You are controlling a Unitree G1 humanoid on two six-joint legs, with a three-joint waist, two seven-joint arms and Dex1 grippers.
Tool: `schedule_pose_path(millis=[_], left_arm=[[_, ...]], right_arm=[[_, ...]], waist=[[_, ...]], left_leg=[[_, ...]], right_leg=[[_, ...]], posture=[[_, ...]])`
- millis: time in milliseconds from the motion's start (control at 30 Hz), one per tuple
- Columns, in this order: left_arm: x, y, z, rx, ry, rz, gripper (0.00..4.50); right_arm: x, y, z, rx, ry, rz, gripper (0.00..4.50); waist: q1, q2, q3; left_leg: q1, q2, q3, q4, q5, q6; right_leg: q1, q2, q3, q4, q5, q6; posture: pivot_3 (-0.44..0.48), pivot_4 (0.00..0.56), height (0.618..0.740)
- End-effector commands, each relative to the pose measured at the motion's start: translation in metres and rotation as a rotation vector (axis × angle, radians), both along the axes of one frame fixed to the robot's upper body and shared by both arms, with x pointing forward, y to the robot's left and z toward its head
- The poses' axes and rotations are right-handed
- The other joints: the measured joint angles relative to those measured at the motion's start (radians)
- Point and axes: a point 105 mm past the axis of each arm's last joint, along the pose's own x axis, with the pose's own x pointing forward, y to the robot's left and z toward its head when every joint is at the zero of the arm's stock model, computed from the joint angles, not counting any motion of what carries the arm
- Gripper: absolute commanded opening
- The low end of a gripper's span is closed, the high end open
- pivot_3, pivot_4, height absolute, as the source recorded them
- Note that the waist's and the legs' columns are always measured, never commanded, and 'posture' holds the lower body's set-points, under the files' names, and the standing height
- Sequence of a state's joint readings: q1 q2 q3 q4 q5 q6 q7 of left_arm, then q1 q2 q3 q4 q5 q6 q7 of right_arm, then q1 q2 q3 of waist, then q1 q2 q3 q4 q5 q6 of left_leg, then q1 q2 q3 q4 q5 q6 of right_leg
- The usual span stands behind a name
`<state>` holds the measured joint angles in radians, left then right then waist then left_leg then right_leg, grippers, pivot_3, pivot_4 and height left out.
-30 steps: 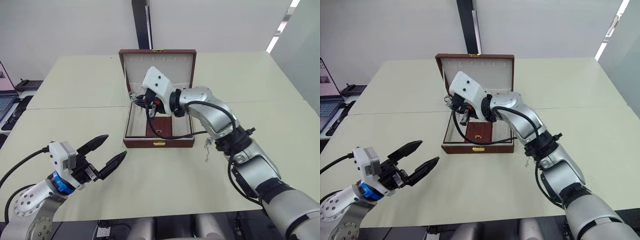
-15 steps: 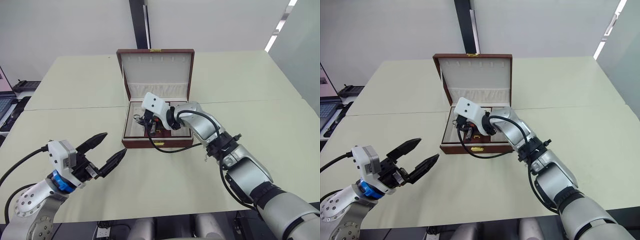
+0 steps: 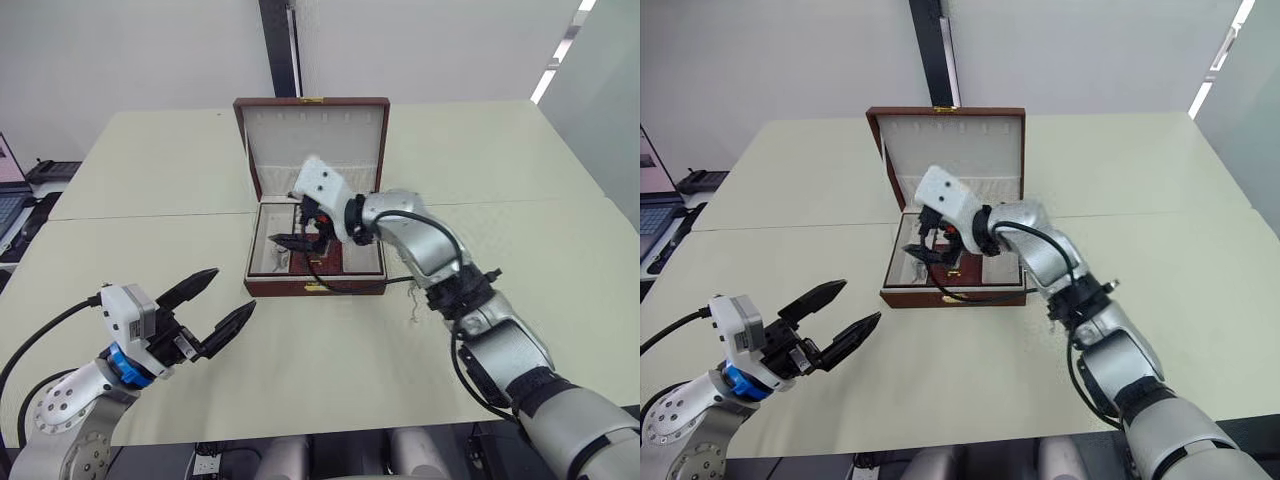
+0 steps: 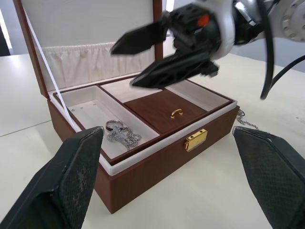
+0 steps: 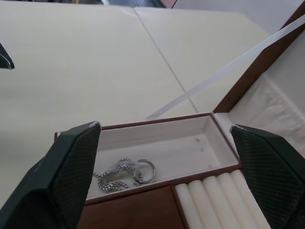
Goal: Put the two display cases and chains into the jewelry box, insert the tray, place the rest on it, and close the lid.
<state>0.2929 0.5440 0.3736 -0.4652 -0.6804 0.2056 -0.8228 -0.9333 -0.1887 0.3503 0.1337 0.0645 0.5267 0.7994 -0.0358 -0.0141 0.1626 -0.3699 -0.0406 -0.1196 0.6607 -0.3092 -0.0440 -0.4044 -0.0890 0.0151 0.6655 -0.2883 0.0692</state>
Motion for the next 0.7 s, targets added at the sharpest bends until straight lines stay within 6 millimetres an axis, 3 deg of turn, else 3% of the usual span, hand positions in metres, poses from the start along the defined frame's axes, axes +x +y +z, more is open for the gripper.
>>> schedule_pose_path(millis=[33,233,500,700], left_arm=[[-0.001,0.001,0.005,0.007,-0.029,-0.004,4.5],[0.008,0.017,-0.002,0.05,0.012,0.045,4.5],[0.016,0.047,-0.017,0.128,0.059,0.087,4.5],[0.016,0.059,-0.026,0.155,0.098,0.112,4.5]], right_arm=[[-0.017,-0.023,0.017,0.074,-0.055,-0.014,4.45],[-0.037,-0.089,0.01,0.103,-0.065,-0.188,4.45],[-0.067,-0.191,-0.025,0.006,-0.023,-0.527,4.45],[-0.09,-0.245,-0.053,-0.093,0.006,-0.678,4.45]], waist=[[0.002,0.0,0.0],[0.006,0.0,0.0],[0.005,0.0,0.0],[0.007,-0.001,0.0]], left_leg=[[0.0,0.0,0.0,0.0,0.0,0.0],[-0.001,0.0,-0.001,0.0,0.0,0.0],[-0.001,0.0,0.001,0.0,0.0,0.001],[0.0,0.0,0.004,0.0,-0.003,0.005]], right_leg=[[0.0,0.0,0.0,0.0,0.0,0.0],[0.0,0.0,-0.001,0.0,0.0,0.0],[0.001,0.0,0.0,0.0,0.0,0.0],[0.002,0.001,0.0,0.0,0.0,0.0]], posture=[[0.0,0.15,0.74],[0.0,0.15,0.74],[0.0,0.15,0.74],[0.0,0.15,0.74]])
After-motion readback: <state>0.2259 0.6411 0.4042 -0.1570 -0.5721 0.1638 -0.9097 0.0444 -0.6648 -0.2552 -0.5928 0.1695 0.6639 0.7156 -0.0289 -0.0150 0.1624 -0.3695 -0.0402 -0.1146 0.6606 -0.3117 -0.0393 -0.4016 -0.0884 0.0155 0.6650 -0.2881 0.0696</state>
